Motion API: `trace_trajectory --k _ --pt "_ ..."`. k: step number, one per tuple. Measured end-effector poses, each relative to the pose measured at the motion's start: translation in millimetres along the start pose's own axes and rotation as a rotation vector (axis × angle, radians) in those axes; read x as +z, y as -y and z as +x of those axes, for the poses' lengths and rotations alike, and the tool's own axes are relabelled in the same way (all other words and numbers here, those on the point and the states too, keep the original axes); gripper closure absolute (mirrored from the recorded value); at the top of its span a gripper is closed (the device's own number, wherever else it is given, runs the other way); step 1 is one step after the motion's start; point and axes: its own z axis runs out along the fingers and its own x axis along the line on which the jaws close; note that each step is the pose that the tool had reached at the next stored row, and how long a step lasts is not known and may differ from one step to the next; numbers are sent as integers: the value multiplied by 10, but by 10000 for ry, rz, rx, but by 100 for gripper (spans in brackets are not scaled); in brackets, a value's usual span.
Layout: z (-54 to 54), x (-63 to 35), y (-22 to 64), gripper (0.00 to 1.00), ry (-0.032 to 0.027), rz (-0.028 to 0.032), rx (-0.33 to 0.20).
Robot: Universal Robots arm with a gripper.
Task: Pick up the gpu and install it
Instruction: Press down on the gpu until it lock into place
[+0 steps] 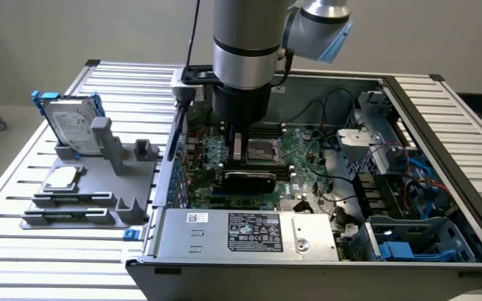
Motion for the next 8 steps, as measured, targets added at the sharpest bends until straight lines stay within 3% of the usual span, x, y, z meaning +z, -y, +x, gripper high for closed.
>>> trace_trajectory --k 8 --pt "-67 120 1 89 12 0 0"
